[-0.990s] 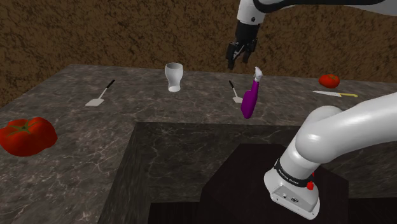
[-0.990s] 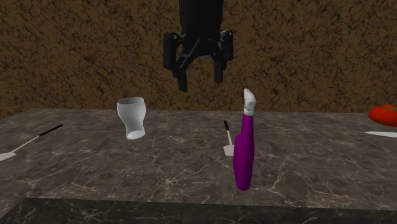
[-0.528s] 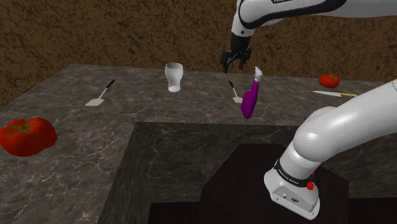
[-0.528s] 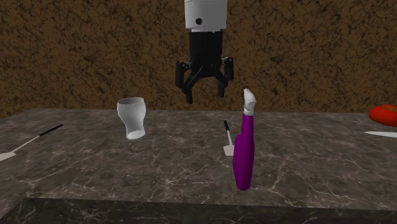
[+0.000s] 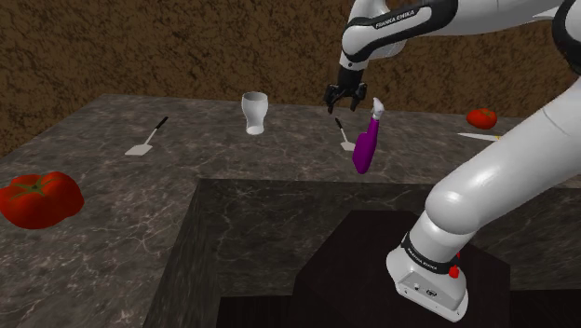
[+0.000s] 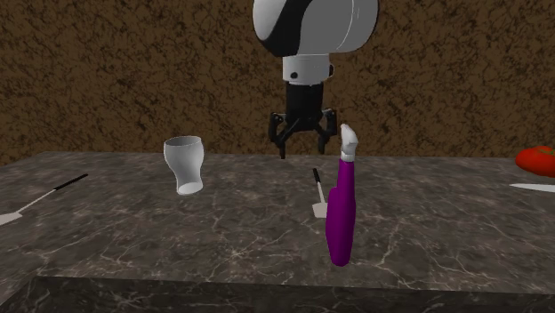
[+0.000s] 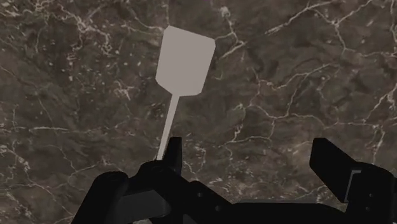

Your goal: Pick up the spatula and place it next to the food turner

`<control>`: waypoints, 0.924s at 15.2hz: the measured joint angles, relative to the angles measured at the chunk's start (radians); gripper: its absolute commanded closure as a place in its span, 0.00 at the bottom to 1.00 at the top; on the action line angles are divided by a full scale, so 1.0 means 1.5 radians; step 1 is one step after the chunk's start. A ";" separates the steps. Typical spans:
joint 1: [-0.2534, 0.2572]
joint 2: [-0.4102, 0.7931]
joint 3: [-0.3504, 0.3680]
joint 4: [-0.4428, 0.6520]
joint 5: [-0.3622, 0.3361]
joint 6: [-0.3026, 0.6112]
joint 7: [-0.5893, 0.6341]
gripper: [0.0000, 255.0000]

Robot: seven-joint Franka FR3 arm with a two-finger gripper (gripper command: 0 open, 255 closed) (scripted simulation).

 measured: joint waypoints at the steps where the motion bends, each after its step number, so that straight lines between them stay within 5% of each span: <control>1: -0.006 0.020 -0.007 0.005 0.002 0.015 0.005 0.00; 14: -0.060 0.216 -0.074 0.047 0.060 0.164 0.028 0.00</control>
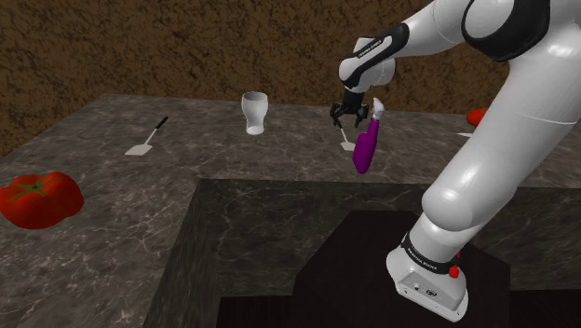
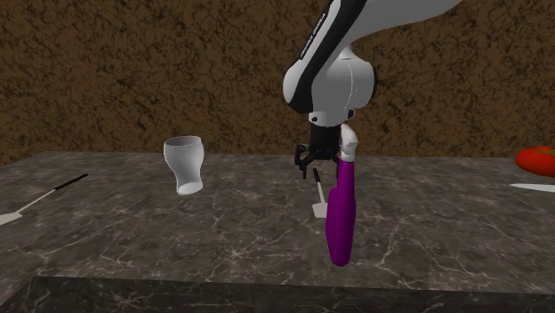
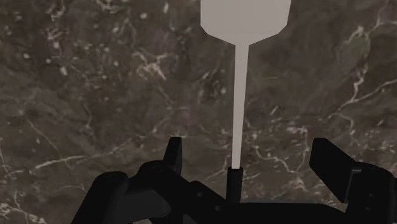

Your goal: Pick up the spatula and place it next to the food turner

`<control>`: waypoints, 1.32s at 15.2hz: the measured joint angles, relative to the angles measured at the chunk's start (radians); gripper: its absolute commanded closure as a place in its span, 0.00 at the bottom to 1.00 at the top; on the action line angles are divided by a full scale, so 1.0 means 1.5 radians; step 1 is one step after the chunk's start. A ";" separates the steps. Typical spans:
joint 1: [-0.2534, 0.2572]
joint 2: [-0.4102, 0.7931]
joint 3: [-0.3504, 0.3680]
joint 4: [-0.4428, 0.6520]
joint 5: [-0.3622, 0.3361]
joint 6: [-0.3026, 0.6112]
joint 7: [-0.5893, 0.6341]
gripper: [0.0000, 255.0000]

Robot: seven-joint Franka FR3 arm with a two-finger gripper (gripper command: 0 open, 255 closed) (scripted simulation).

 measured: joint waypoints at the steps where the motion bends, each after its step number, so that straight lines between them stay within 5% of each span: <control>1: -0.001 0.006 -0.001 -0.004 0.002 0.010 -0.003 0.00; 11: -0.001 0.032 0.000 -0.010 0.012 0.042 -0.008 0.00; 12: -0.001 0.032 0.000 -0.010 0.012 0.042 -0.008 1.00; 20: -0.002 0.032 0.000 -0.010 0.012 0.042 -0.008 1.00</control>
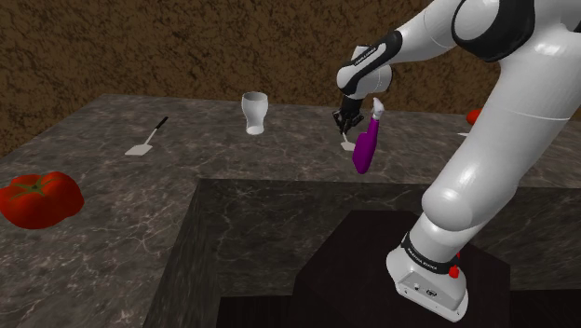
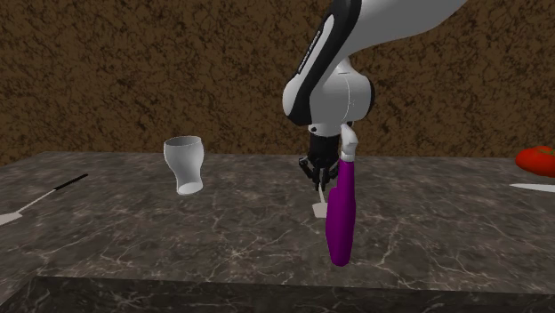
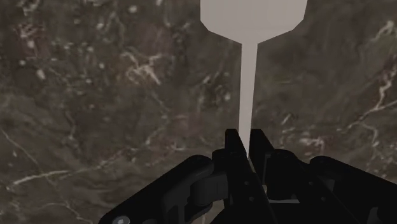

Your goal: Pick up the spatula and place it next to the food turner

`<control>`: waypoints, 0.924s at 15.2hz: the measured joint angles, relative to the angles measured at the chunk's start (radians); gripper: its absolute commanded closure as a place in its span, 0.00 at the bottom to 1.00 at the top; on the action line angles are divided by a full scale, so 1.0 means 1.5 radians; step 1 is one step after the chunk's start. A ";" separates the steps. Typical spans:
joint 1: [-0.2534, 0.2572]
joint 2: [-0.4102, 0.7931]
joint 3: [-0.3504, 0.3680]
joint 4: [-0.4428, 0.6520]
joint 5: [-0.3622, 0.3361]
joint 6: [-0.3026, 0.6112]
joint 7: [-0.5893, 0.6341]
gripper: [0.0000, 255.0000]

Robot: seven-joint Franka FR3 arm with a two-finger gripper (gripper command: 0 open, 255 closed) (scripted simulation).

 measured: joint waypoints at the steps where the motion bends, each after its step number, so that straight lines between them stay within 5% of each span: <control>1: 0.000 0.000 0.000 0.000 0.000 0.000 0.000 1.00; 14: 0.002 -0.059 0.000 0.040 -0.020 -0.097 0.013 1.00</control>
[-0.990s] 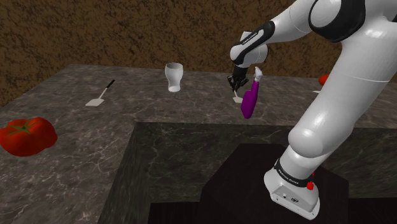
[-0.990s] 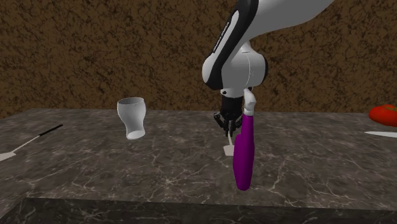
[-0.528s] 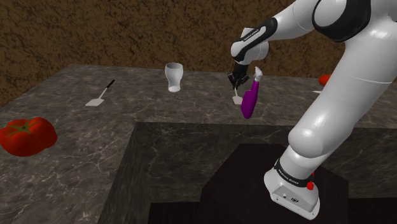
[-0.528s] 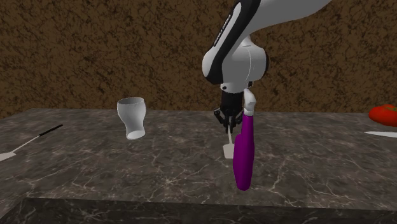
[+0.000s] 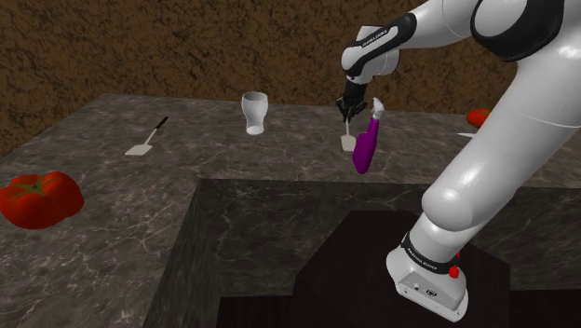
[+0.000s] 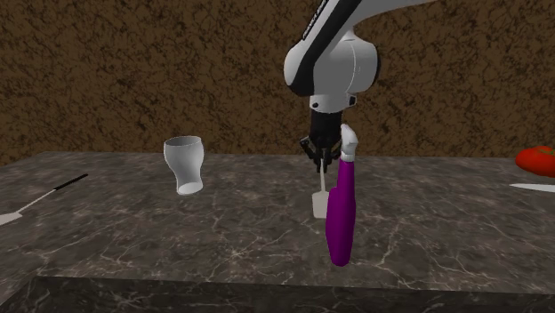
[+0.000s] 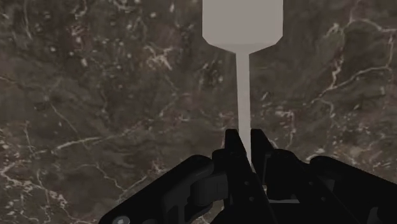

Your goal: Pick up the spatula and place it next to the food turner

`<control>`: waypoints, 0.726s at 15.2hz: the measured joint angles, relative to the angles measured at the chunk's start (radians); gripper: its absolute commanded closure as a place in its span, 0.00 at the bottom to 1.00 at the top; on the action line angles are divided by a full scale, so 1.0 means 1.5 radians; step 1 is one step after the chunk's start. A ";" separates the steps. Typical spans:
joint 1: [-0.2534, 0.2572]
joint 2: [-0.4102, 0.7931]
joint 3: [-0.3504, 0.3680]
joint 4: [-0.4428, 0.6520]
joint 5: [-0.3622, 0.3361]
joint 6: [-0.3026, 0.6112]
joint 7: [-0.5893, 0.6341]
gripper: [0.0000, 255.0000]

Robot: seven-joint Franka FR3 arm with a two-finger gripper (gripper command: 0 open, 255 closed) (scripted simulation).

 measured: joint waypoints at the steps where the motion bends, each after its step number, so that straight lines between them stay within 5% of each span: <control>1: 0.000 -0.005 0.000 0.006 -0.001 -0.011 0.001 1.00; 11: 0.047 -0.023 0.054 0.020 -0.011 -0.045 0.105 1.00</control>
